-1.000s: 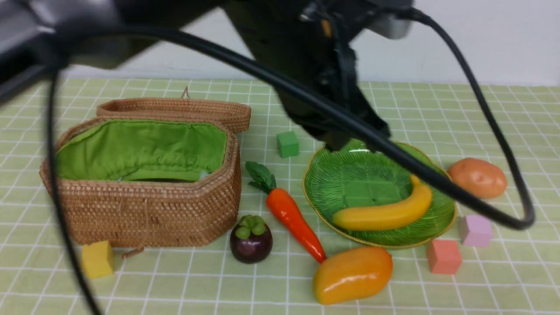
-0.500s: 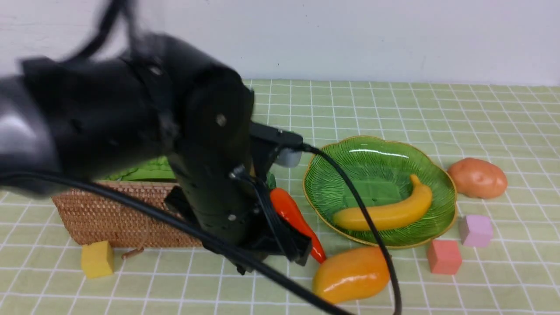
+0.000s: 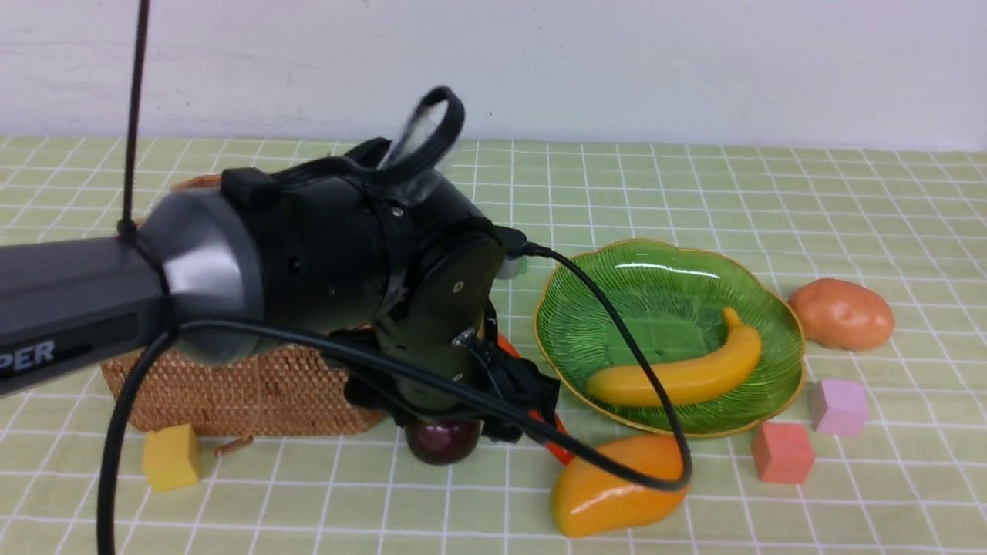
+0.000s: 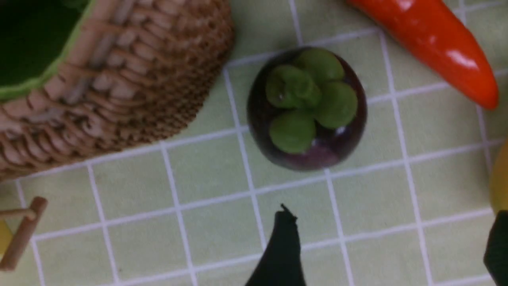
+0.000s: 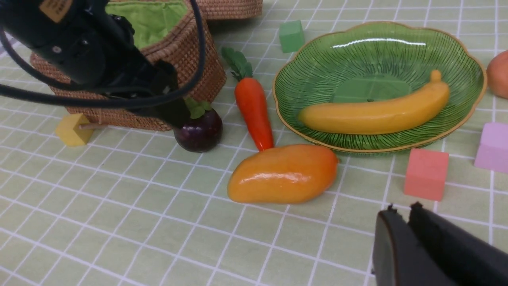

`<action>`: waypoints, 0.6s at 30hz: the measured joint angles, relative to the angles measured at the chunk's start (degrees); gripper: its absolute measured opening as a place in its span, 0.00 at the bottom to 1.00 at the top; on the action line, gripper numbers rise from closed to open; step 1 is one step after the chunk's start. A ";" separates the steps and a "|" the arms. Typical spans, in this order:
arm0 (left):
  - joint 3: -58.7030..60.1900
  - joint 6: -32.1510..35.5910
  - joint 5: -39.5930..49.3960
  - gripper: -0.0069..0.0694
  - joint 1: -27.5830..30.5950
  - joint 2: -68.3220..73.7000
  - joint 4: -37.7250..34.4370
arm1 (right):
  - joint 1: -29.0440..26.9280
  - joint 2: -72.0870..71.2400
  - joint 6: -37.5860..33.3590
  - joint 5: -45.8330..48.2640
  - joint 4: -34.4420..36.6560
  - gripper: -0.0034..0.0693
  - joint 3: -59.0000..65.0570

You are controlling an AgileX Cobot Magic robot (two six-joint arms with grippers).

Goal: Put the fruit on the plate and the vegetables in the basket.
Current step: Grab a mangosteen with your left arm and put it on the plate on the right

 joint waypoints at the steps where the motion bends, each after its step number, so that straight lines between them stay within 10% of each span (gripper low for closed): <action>1: 0.00 -0.23 -0.39 0.92 0.00 0.36 0.14 | 0.00 0.00 0.00 0.00 0.00 0.13 0.00; 18: 0.00 -7.24 -3.22 0.89 0.00 5.39 7.21 | 0.00 0.00 -0.05 0.55 0.42 0.14 0.00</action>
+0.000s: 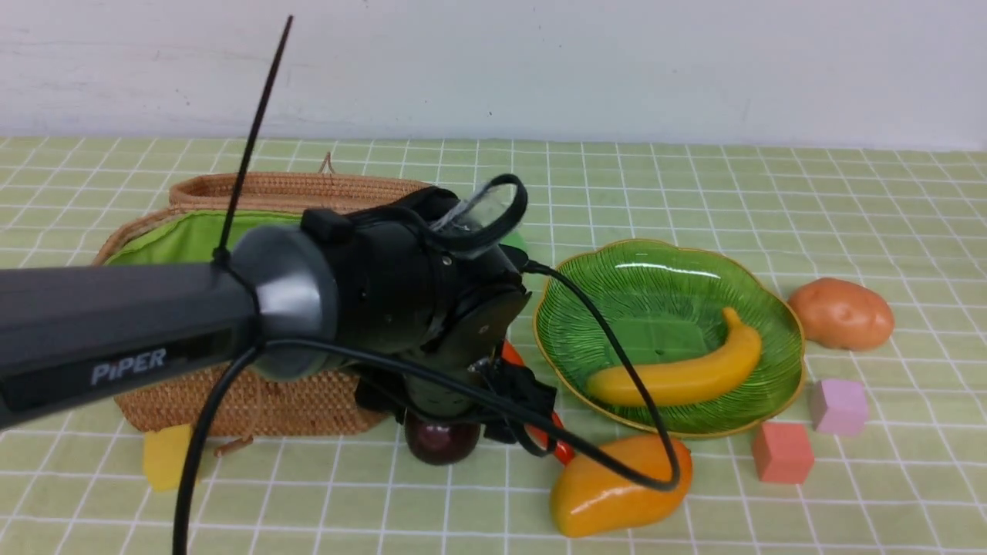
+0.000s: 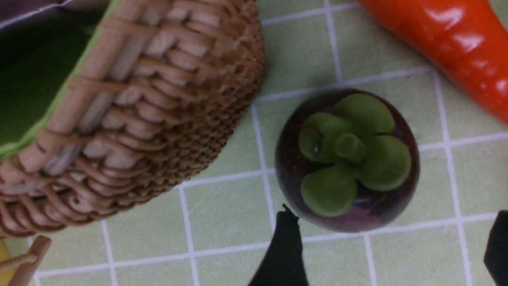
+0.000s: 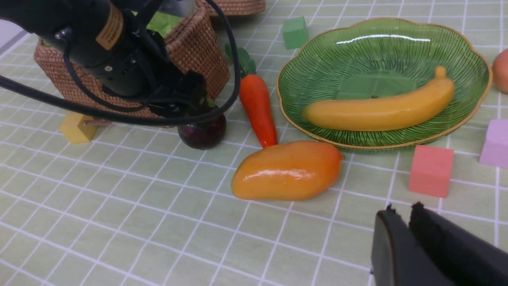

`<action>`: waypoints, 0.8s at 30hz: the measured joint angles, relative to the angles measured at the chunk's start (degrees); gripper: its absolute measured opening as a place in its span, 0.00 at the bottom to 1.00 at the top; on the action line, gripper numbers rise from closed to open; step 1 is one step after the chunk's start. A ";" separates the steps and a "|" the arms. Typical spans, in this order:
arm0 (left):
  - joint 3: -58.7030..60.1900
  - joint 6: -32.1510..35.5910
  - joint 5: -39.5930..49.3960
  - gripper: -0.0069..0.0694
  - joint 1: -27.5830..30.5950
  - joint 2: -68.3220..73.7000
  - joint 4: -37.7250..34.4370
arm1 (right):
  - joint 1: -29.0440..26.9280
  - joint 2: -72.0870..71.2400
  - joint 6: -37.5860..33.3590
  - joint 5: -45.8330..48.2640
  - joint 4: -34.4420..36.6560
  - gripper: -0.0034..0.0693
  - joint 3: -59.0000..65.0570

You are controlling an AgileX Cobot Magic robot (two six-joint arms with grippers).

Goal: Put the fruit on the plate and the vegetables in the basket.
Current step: Grab a mangosteen with your left arm and put it on the plate on the right

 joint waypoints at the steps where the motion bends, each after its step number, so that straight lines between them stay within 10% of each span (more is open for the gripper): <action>1: 0.00 -0.19 -0.05 0.89 0.00 0.16 0.09 | 0.00 0.00 0.00 0.01 0.09 0.14 0.00; 24: 0.00 -0.84 -2.57 0.87 0.00 4.48 2.63 | 0.00 0.00 0.00 0.90 1.24 0.15 0.00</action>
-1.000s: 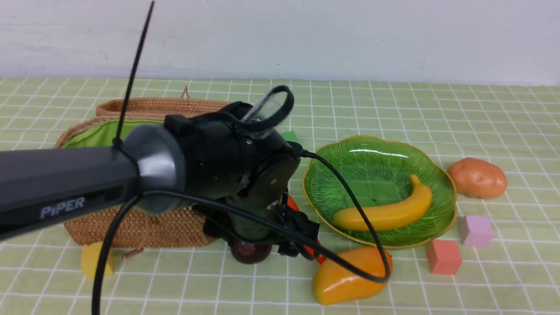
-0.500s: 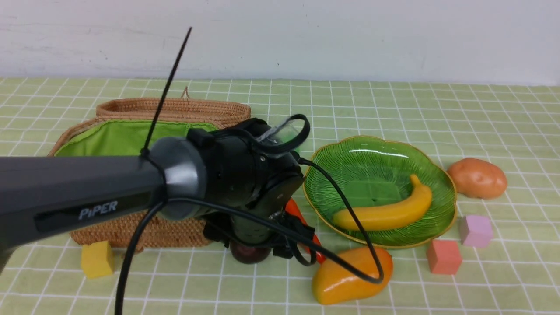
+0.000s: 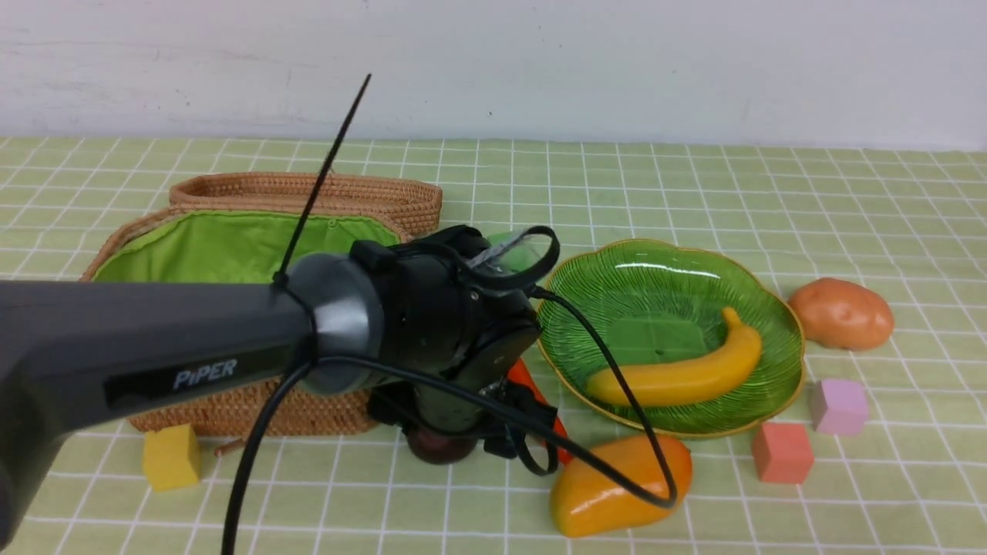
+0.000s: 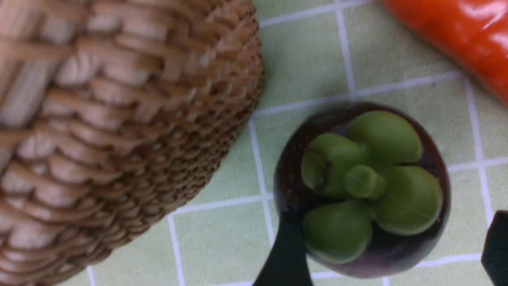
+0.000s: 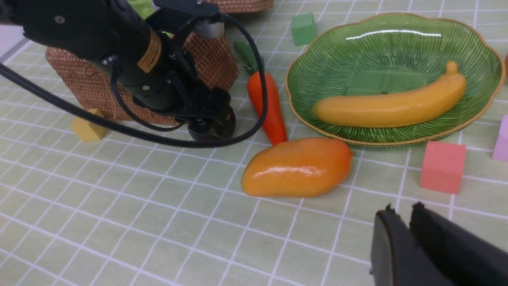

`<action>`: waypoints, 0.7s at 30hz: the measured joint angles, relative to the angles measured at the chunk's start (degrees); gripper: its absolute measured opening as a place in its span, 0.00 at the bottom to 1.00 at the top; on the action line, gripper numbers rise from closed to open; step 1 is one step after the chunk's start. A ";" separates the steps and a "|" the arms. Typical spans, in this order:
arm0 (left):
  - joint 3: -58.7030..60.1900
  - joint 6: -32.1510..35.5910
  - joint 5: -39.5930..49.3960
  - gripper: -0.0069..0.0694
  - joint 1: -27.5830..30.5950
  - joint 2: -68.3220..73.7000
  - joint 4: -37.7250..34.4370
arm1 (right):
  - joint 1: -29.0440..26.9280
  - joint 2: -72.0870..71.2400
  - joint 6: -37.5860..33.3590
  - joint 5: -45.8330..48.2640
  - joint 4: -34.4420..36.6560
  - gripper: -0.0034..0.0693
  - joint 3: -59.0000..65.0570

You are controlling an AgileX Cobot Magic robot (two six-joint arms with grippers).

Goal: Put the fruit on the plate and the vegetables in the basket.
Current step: Grab a mangosteen with your left arm and put it on the plate on the right

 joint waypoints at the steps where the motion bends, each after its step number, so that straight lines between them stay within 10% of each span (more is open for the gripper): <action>1: 0.00 0.00 -0.11 0.87 0.00 0.28 0.16 | 0.00 0.00 0.00 0.00 0.05 0.15 0.00; 21: 0.00 0.00 1.02 0.76 0.00 2.83 0.96 | 0.00 0.00 -1.45 0.06 1.53 0.17 0.00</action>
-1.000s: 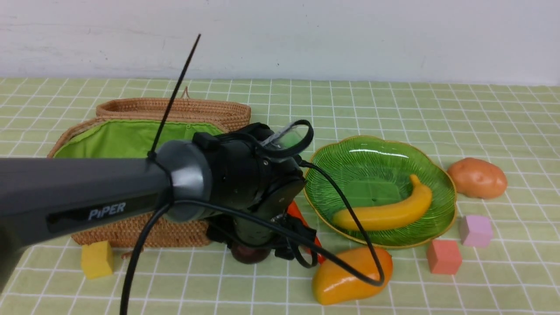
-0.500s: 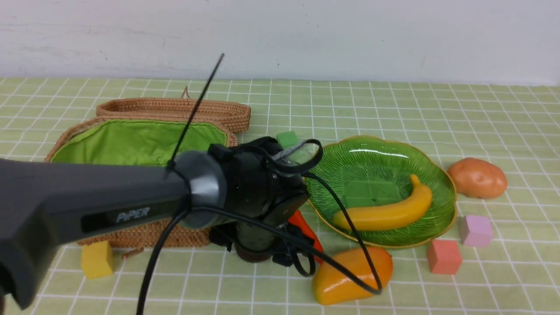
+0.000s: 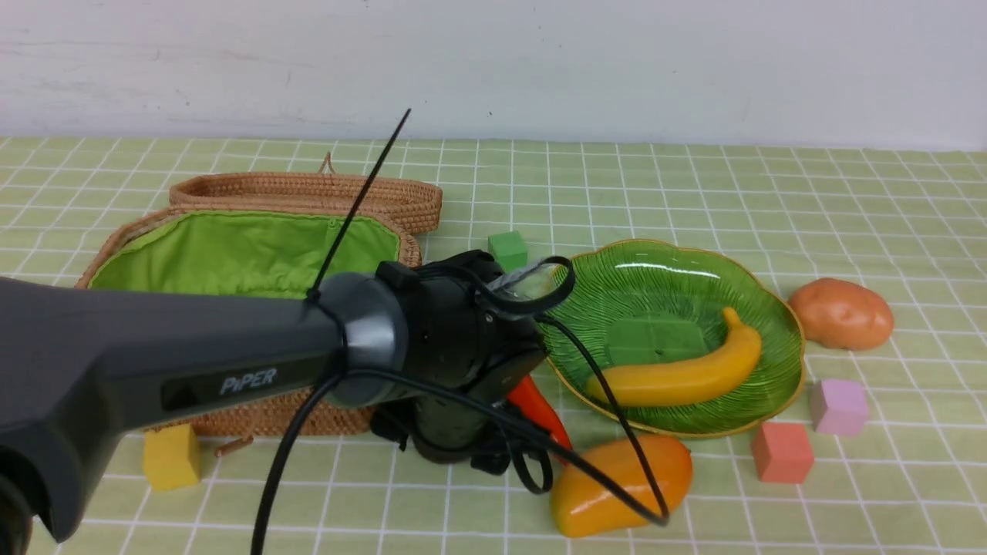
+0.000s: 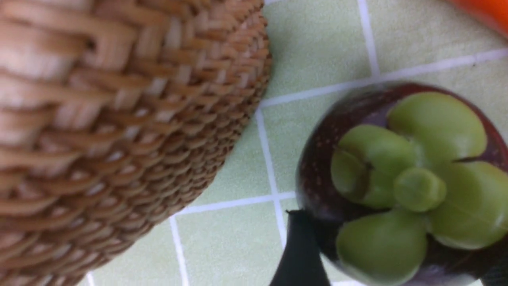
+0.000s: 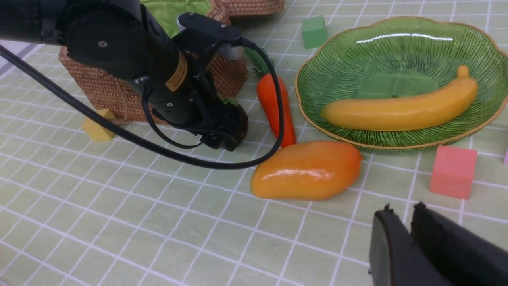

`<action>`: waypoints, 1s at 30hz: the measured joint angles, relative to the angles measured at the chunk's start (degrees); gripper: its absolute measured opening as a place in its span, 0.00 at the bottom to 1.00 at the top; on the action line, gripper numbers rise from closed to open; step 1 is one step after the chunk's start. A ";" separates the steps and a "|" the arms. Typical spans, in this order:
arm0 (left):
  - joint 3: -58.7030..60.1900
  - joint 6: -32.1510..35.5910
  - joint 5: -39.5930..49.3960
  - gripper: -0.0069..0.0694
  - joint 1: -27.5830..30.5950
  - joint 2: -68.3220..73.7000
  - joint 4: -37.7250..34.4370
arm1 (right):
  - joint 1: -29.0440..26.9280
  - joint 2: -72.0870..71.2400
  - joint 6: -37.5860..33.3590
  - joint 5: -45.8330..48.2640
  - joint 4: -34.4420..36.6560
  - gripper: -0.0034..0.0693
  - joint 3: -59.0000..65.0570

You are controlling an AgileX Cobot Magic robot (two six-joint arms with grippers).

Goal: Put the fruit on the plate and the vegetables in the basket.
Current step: Grab a mangosteen with your left arm and put it on the plate on the right

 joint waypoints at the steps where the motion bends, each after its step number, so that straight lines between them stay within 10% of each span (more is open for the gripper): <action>1: -0.07 0.00 1.06 0.76 0.00 0.00 0.00 | 0.00 0.00 0.00 0.00 0.00 0.17 0.00; 12: -0.20 3.75 5.33 0.76 0.00 -7.78 -4.82 | 0.00 0.00 0.00 0.00 0.23 0.17 0.00; 30: -31.34 36.21 -1.06 0.76 -0.65 6.19 -24.24 | 0.00 0.00 0.00 -0.05 1.95 0.17 0.00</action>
